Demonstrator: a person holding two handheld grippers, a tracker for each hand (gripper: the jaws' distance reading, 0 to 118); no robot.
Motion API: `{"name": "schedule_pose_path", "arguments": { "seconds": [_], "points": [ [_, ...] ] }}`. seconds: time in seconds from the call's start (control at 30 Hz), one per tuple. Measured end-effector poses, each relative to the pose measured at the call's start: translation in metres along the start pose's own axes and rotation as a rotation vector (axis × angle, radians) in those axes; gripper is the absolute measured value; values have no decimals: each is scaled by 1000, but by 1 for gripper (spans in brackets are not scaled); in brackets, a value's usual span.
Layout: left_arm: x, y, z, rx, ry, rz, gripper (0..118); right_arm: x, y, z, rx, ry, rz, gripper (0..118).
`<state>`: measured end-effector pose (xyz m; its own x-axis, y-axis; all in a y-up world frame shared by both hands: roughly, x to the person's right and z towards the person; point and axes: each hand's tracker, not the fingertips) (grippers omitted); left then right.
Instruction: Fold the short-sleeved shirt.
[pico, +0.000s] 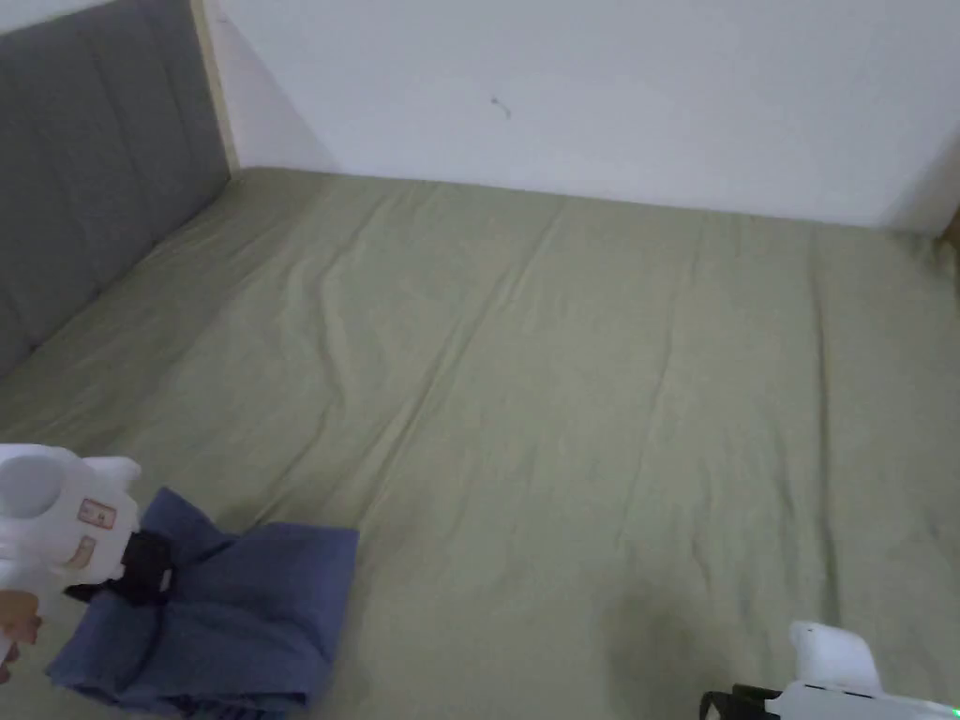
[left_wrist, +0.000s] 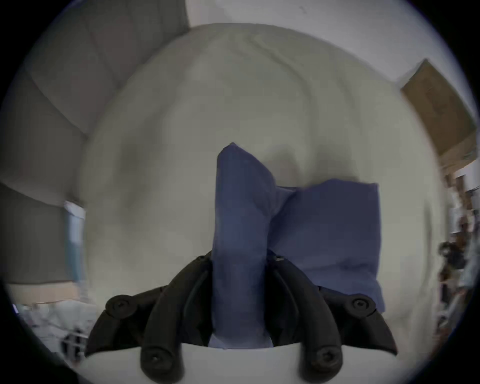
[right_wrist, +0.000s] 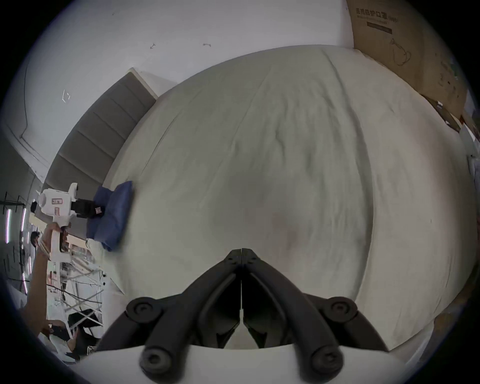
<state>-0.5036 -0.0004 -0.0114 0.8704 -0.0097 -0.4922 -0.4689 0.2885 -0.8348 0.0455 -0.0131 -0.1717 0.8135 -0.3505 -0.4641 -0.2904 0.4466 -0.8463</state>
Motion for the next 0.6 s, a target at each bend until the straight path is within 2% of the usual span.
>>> {"name": "schedule_pose_path", "arguments": {
  "seconds": [0.13,0.2,0.23,0.27,0.3,0.4,0.43,0.47,0.5,0.53,0.57,0.6],
  "points": [
    [-29,9,5,12,330,-122,32,-4,2,-2,-8,-46,32,0],
    [-35,11,-1,-2,493,-191,64,-2,3,-2,-7,-56,29,0],
    [-37,9,-2,-4,561,-216,86,0,4,0,-6,-47,23,0],
    [-39,7,-3,2,548,-216,106,1,5,1,-4,-41,13,0],
    [-47,7,-3,15,510,-185,110,2,5,2,-1,-41,7,0],
    [-50,5,10,86,385,-30,109,9,6,0,2,-46,1,0],
    [-50,5,14,116,366,7,107,10,6,0,3,-51,0,0],
    [-49,4,18,125,340,34,93,10,5,2,4,-51,-3,0],
    [-46,4,22,134,308,61,66,11,4,3,5,-46,-9,0],
    [-39,3,28,150,262,93,29,12,3,4,8,-41,-16,0],
    [-32,1,34,158,195,111,0,13,2,6,11,-35,-18,0],
    [-24,-2,39,180,134,123,0,15,1,6,13,-31,-18,0]
  ]
}}
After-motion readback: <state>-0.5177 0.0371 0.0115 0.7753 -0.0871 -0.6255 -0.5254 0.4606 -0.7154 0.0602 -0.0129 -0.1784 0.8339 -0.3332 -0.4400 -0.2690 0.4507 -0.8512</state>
